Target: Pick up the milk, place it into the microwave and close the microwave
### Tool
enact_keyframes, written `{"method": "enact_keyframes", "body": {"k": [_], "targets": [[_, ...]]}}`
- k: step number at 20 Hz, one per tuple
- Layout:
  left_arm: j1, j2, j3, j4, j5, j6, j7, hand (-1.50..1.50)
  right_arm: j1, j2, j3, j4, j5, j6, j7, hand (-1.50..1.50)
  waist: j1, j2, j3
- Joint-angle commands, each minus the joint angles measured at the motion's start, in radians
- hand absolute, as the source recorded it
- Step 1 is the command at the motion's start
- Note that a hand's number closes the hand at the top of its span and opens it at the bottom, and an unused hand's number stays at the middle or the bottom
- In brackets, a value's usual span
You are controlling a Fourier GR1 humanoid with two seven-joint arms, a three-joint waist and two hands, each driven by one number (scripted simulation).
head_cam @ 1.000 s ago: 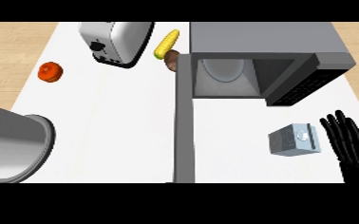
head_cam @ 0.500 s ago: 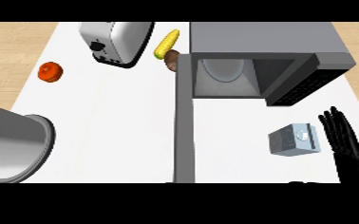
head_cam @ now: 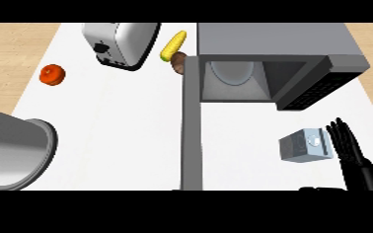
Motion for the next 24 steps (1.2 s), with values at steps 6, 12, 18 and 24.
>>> {"method": "enact_keyframes", "body": {"k": [6,12,18,24], "targets": [[-0.003,-0.021,0.059,0.066,0.019,-0.082,-0.022,-1.5,-0.079,-0.007,0.018,0.248,0.085,-0.058,-0.191,-1.5,-0.001,0.0,0.0],[-0.028,-0.008,0.061,-0.015,0.056,-0.017,0.07,-1.5,-0.229,-0.061,-0.021,0.538,0.103,-0.102,-0.322,-1.5,0.002,0.001,0.0],[0.008,-0.062,0.074,0.041,0.016,-0.126,-0.008,-1.5,-0.335,-0.044,0.007,0.714,0.147,-0.172,-0.394,-1.5,0.004,0.001,0.0],[-0.006,-0.025,0.072,-0.018,0.054,-0.069,0.071,-1.5,-0.403,-0.108,0.008,0.838,0.155,-0.103,-0.531,1.5,0.011,0.004,0.002]]}}
